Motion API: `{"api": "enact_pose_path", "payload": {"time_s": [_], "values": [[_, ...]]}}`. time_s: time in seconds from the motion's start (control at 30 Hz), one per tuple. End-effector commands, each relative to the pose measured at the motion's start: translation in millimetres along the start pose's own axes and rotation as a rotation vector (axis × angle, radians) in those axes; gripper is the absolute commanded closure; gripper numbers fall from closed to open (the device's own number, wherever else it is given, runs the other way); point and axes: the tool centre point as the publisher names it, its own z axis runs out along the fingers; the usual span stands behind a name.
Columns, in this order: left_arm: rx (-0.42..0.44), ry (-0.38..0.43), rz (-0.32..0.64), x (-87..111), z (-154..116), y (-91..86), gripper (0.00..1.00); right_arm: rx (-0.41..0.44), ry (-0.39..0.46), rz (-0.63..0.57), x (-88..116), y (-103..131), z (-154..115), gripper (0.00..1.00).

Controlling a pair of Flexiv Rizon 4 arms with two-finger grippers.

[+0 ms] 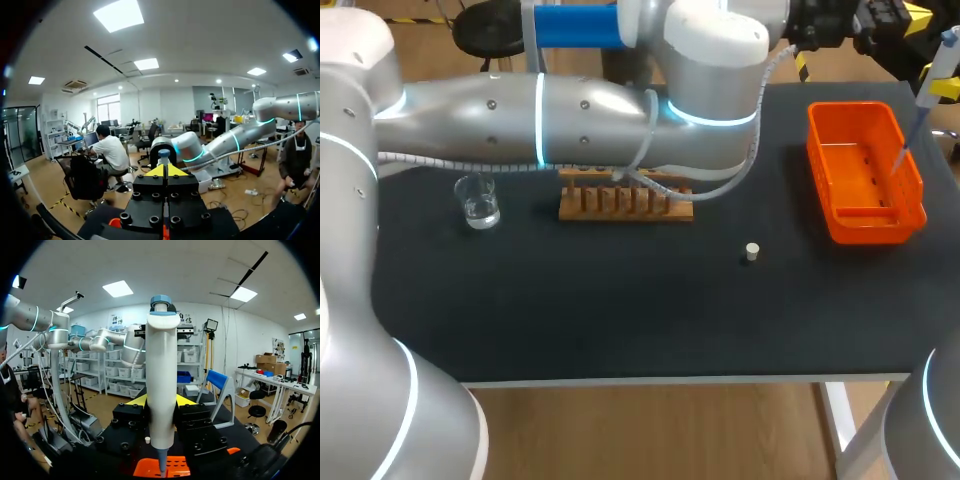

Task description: Invert the test tube, pick up the pipette, mount the tip to pipette, aspirate from beaker and dispense into the tube, eject the tip, return the pipette, and cap with the stopper.

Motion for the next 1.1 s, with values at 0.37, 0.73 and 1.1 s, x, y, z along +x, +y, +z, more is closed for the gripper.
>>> {"api": "enact_pose_path", "payload": {"time_s": [0.37, 0.73, 1.1], "values": [[0.121, 0.01, 0.002, 1.0, 27.7, 3.9, 1.0, 0.001, 0.004, 0.0, -0.8, 0.3, -1.6, 1.0], [0.117, 0.025, -0.007, 0.2, 35.2, 6.7, 1.0, 0.001, 0.004, 0.0, -0.8, 0.3, -1.6, 1.0], [0.104, 0.035, -0.015, 0.8, 40.3, 7.7, 1.0, 0.001, 0.004, 0.0, -0.8, 0.3, -1.6, 1.0]]}}
